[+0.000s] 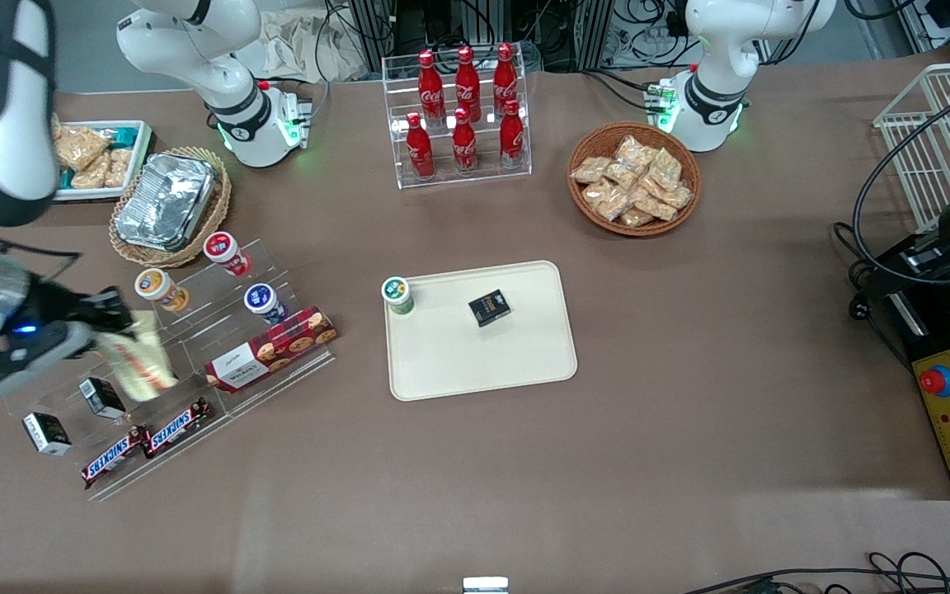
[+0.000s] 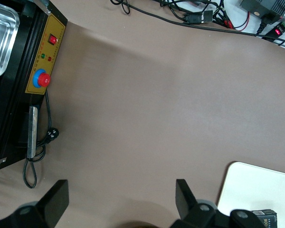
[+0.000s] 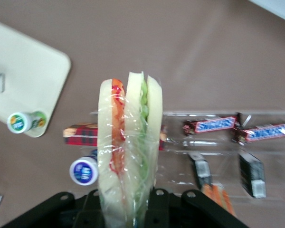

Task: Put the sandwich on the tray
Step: 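Carry the held sandwich over to the cream tray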

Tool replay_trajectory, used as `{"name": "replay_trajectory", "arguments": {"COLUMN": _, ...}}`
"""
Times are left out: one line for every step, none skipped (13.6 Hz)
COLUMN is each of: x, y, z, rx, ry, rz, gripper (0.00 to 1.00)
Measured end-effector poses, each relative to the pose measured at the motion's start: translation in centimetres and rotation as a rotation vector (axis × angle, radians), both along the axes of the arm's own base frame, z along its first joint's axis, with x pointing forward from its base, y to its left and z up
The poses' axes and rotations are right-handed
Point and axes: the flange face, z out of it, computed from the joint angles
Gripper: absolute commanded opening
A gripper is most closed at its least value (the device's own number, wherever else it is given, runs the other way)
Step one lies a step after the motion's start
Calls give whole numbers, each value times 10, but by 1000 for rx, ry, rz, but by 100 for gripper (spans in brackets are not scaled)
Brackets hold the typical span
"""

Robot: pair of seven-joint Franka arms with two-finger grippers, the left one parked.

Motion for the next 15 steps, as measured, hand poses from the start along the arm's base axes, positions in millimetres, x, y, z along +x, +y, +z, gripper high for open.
{"name": "replay_trajectory", "arguments": {"x": -2, "y": 25, "z": 0, "rx": -16, "ry": 0, "rz": 45, "gripper": 0}}
{"name": "replay_trajectory", "arguments": {"x": -4, "y": 47, "z": 0, "rx": -21, "ry": -1, "rz": 82, "gripper": 0}}
{"name": "replay_trajectory", "arguments": {"x": -6, "y": 67, "z": 0, "rx": -21, "ry": -3, "rz": 114, "gripper": 0}}
{"name": "replay_trajectory", "arguments": {"x": -9, "y": 86, "z": 0, "rx": -21, "ry": -6, "rz": 147, "gripper": 0}}
{"name": "replay_trajectory", "arguments": {"x": -13, "y": 107, "z": 1, "rx": -21, "ry": -15, "rz": 181, "gripper": 0}}
{"name": "replay_trajectory", "arguments": {"x": -16, "y": 128, "z": 1, "rx": -21, "ry": -30, "rz": 217, "gripper": 0}}
{"name": "replay_trajectory", "arguments": {"x": -19, "y": 150, "z": 0, "rx": -21, "ry": -49, "rz": 254, "gripper": 0}}
{"name": "replay_trajectory", "arguments": {"x": -21, "y": 173, "z": -5, "rx": -23, "ry": -73, "rz": 296, "gripper": 0}}
{"name": "replay_trajectory", "arguments": {"x": -22, "y": 199, "z": -14, "rx": -28, "ry": -102, "rz": 344, "gripper": 0}}
{"name": "replay_trajectory", "arguments": {"x": -23, "y": 227, "z": -28, "rx": -36, "ry": -132, "rz": 389, "gripper": 0}}
{"name": "replay_trajectory", "arguments": {"x": -23, "y": 257, "z": -49, "rx": -50, "ry": -167, "rz": 441, "gripper": 0}}
{"name": "replay_trajectory", "arguments": {"x": -22, "y": 285, "z": -73, "rx": -67, "ry": -210, "rz": 503, "gripper": 0}}
{"name": "replay_trajectory", "arguments": {"x": -21, "y": 309, "z": -99, "rx": -86, "ry": -256, "rz": 578, "gripper": 0}}
{"name": "replay_trajectory", "arguments": {"x": -20, "y": 328, "z": -122, "rx": -103, "ry": -288, "rz": 660, "gripper": 0}}
{"name": "replay_trajectory", "arguments": {"x": -21, "y": 341, "z": -142, "rx": -115, "ry": -301, "rz": 737, "gripper": 0}}
